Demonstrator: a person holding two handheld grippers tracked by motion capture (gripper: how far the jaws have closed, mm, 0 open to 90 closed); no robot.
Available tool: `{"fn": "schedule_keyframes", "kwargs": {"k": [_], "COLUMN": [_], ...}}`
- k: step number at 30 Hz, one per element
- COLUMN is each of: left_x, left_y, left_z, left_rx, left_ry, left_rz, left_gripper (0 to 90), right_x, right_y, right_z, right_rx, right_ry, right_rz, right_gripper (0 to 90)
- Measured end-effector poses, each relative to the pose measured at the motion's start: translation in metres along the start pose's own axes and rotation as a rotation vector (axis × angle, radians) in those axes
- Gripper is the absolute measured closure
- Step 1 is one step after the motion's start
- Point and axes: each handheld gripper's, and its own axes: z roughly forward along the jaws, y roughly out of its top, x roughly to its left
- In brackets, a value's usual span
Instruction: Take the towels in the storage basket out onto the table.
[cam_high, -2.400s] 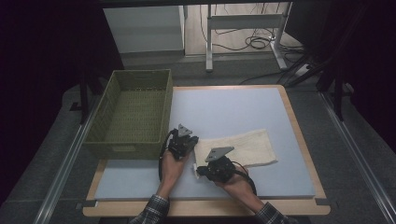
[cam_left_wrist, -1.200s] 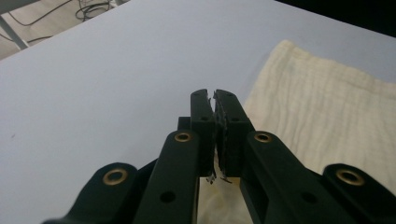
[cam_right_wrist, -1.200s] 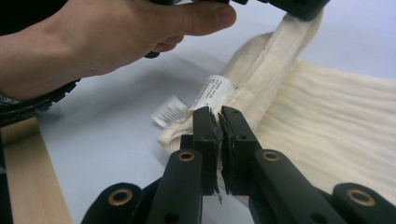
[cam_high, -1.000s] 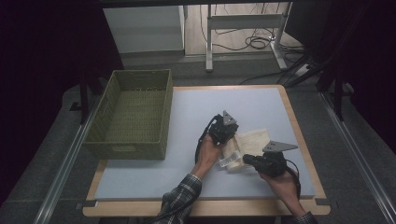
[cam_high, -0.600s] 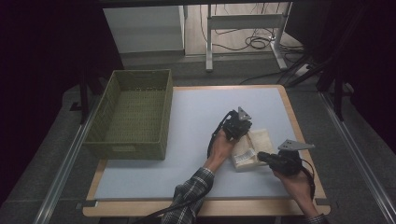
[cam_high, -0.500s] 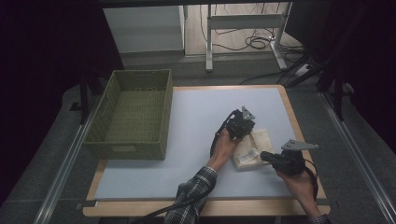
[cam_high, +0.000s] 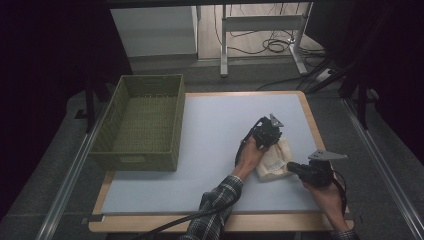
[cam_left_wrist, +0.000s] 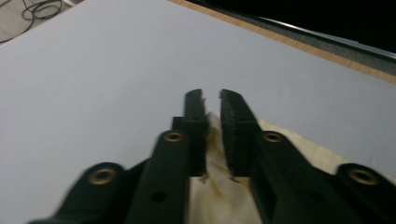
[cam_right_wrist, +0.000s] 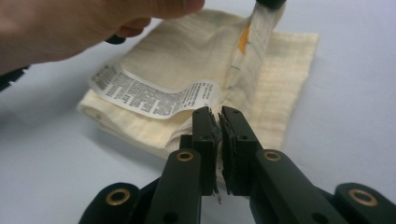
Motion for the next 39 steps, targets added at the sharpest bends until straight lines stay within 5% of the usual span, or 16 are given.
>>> {"fn": "schedule_keyframes", "kwargs": {"k": [12, 23, 27, 33, 39], "left_x": [0.011, 0.019, 0.023, 0.031, 0.038], "left_y": [-0.003, -0.028, -0.039, -0.057, -0.07], "left_z": [-0.019, -0.045, -0.053, -0.053, -0.047], "left_rx": [-0.048, 0.007, 0.024, 0.067, 0.108], "left_ry": [0.016, 0.051, 0.051, 0.114, 0.111], "left_rz": [-0.055, -0.045, -0.06, -0.062, -0.093], "left_gripper": [51.8, 44.1, 43.0, 43.0, 41.9], "right_x": [-0.018, -0.024, -0.019, -0.017, -0.017], "right_y": [-0.008, -0.001, 0.007, 0.011, 0.005], "right_z": [-0.017, -0.035, -0.03, -0.009, -0.001], "right_rx": [0.01, -0.012, -0.014, 0.039, 0.088], "right_ry": [-0.054, -0.092, -0.083, -0.094, -0.092], "right_rz": [0.026, 0.025, 0.014, 0.005, 0.02], "right_gripper": [73.5, 67.1, 63.7, 61.5, 51.6]}}
